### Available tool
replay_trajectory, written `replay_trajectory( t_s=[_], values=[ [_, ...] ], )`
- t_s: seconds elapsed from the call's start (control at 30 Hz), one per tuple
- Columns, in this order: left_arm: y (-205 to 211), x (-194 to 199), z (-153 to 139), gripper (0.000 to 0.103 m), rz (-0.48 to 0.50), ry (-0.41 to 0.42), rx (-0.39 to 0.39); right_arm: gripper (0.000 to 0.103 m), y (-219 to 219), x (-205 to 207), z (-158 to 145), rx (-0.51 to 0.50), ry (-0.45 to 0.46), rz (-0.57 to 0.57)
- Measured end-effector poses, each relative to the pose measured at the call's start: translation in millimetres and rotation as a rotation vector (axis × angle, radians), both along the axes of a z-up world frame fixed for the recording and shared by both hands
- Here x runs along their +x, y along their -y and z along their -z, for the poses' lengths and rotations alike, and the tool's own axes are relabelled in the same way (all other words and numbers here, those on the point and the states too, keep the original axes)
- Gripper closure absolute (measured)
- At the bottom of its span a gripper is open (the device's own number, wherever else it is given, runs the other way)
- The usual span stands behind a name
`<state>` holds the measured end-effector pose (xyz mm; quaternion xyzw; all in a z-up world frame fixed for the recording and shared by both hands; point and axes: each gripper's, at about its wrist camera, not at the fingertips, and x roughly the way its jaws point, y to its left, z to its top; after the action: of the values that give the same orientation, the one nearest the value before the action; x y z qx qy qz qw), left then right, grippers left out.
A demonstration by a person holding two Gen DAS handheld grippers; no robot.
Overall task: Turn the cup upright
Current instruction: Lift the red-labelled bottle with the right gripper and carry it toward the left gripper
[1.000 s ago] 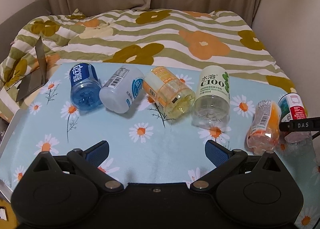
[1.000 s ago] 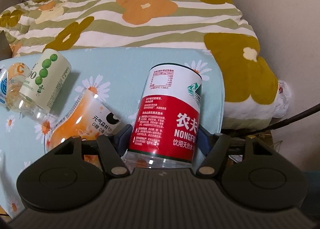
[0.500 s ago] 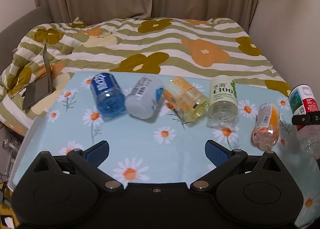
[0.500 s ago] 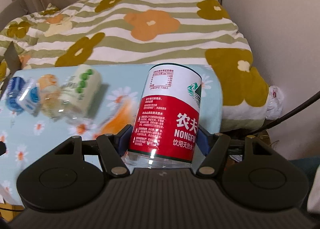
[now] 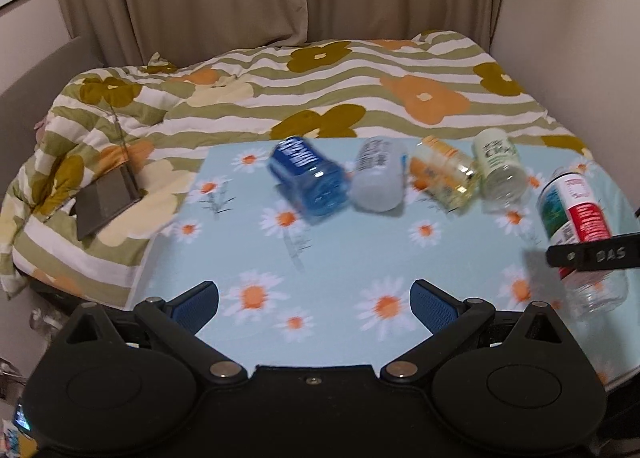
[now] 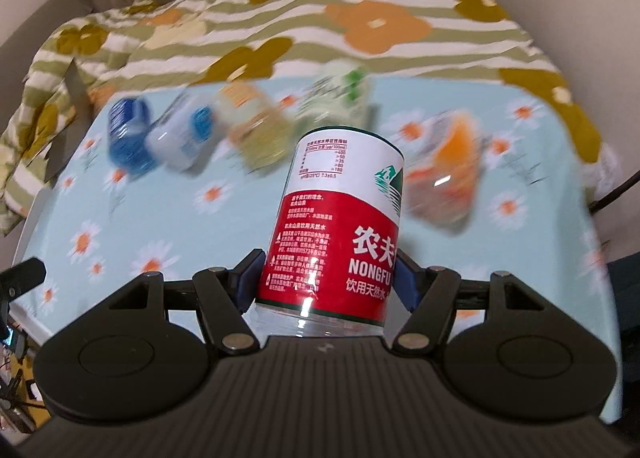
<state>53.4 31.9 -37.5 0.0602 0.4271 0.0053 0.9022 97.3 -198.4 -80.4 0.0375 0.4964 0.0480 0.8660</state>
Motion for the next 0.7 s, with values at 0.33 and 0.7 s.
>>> replay_trajectory(
  t_s=[0.33,0.7],
  values=[
    [-56.5,-12.4,19.4,0.000,0.015,-0.040,0.032,0.021,-63.1,-1.7,39.4,-0.034,-0.009,-0.031],
    [-79.0,-4.5,25.1,0.000,0.023,-0.053,0.047,0.006,-76.9,1.2,49.2,-0.110,-0.012,-0.017]
  ],
)
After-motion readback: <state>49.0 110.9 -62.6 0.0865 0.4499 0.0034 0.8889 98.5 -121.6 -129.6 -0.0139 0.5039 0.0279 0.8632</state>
